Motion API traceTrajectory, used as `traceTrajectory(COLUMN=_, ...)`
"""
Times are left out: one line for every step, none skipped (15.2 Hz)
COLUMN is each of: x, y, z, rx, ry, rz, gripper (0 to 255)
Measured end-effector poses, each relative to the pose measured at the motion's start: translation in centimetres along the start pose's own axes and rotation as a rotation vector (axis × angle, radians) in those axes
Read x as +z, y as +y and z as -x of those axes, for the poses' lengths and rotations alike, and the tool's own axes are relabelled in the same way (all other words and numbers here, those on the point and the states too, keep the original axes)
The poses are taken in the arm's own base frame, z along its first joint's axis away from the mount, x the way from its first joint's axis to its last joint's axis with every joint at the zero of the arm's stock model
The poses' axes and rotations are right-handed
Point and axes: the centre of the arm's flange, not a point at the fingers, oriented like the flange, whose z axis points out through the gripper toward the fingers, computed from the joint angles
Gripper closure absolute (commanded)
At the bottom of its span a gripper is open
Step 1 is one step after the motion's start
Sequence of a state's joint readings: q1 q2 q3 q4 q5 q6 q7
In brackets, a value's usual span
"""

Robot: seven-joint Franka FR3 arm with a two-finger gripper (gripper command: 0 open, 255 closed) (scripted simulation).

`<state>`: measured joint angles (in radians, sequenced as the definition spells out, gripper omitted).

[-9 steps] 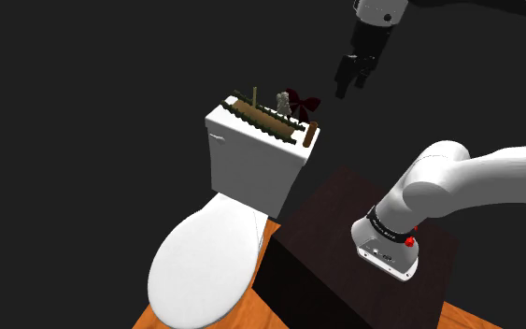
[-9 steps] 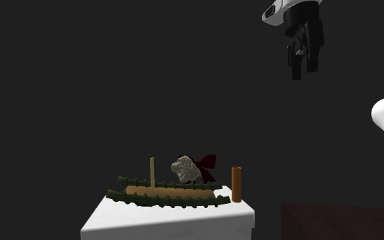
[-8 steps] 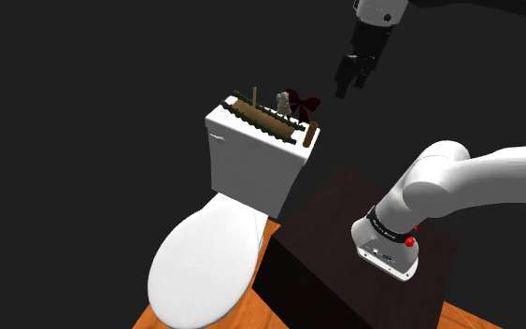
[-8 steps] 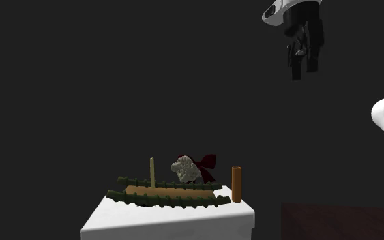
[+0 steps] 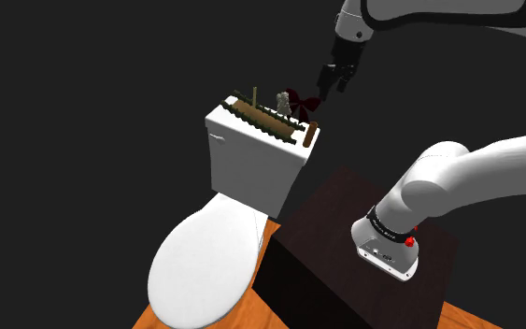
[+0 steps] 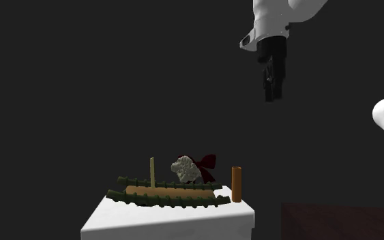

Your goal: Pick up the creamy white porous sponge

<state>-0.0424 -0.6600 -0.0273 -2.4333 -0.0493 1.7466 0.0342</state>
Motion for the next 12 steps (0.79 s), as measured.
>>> traceTrajectory(x=0.6, y=0.5, z=-0.8, rx=0.002, ry=0.004, rz=-0.001, gripper=0)
traceTrajectory(x=1.4, y=1.2, z=-2.1, rx=0.004, ry=0.008, rz=-0.002, gripper=0)
traceTrajectory(x=2.0, y=1.7, z=-2.9, rx=0.005, ry=0.012, rz=-0.003, gripper=0)
traceTrajectory(x=2.8, y=2.0, z=-3.6, rx=0.007, ry=0.015, rz=-0.005, gripper=0)
traceTrajectory(x=3.6, y=2.8, z=-4.6, rx=0.009, ry=0.019, rz=-0.006, gripper=0)
traceTrajectory(x=4.3, y=3.2, z=-5.3, rx=0.010, ry=0.023, rz=-0.007, gripper=0)
traceTrajectory(x=5.1, y=4.1, z=-6.2, rx=0.012, ry=0.026, rz=-0.009, gripper=0)
traceTrajectory(x=5.9, y=4.6, z=-7.1, rx=0.014, ry=0.030, rz=-0.010, gripper=0)
traceTrajectory(x=6.3, y=5.1, z=-7.9, rx=0.015, ry=0.034, rz=-0.011, gripper=0)
traceTrajectory(x=6.9, y=5.6, z=-9.0, rx=0.017, ry=0.039, rz=-0.012, gripper=0)
traceTrajectory(x=8.0, y=6.2, z=-9.7, rx=0.019, ry=0.042, rz=-0.014, gripper=0)
traceTrajectory(x=8.6, y=6.8, z=-10.7, rx=0.021, ry=0.046, rz=-0.015, gripper=0)
